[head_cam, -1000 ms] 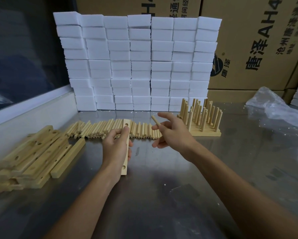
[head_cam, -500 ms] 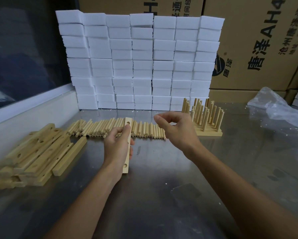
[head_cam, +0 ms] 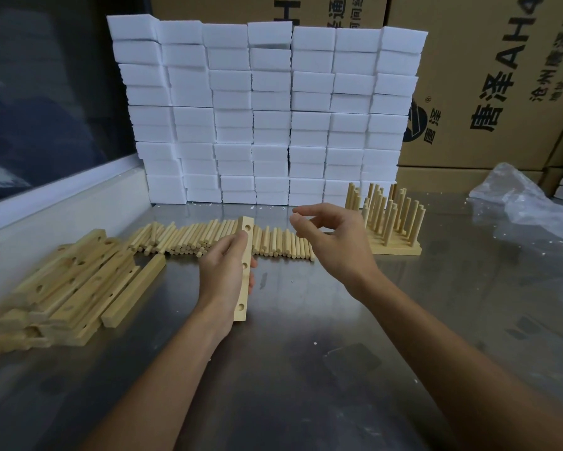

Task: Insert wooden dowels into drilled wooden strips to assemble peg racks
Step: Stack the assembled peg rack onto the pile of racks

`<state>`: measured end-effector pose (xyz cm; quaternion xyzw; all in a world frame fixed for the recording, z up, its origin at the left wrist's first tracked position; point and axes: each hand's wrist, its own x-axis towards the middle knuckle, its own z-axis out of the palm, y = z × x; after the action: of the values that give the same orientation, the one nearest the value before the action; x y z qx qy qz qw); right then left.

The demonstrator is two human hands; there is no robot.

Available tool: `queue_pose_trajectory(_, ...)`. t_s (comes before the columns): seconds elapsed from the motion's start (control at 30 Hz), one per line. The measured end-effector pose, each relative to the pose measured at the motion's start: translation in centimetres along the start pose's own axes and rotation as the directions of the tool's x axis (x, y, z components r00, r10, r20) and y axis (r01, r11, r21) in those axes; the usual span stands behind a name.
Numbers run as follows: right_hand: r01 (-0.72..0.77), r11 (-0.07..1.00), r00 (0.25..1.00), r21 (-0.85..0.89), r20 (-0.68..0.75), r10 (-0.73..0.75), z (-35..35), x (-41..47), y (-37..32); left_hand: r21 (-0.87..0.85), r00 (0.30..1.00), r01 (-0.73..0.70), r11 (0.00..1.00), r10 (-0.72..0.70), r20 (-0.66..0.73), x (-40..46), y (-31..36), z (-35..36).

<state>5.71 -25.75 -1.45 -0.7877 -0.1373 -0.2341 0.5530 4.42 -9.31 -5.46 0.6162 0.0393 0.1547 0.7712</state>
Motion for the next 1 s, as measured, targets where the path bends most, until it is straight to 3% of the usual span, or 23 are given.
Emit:
queue_pose_trajectory(0.23, 0.025, 0.999, 1.0, -0.037, 0.001, -0.025, 0.4, -0.4, -0.3, -0.015, 1.0, -0.018, 1.0, 0.018, 0.026, -0.4, 0.3, 0.3)
queue_pose_trajectory(0.47, 0.127, 0.979, 0.992, -0.157, 0.043, -0.122, 0.9, -0.6, -0.4, -0.05, 0.983, -0.045, 0.998, 0.053, 0.176, -0.7, 0.3, 0.7)
queue_pose_trajectory(0.63, 0.254, 0.933, 0.967, -0.255, 0.092, -0.239, 1.1, -0.8, -0.5, -0.076, 0.961, -0.022, 0.997, 0.042, 0.272, -0.9, 0.3, 0.9)
queue_pose_trajectory(0.93, 0.359, 0.84, 0.933, -0.406, 0.155, -0.324, 0.5, -1.1, -1.0, -0.007, 0.963, -0.08, 0.997, 0.079, 0.257, -0.8, -0.1, 0.9)
queue_pose_trajectory(1.0, 0.398, 0.768, 0.916, -0.503, 0.172, -0.362, 0.5, -1.1, -1.2, 0.012, 0.961, -0.102, 0.995, 0.095, 0.259, -0.8, -0.1, 0.9)
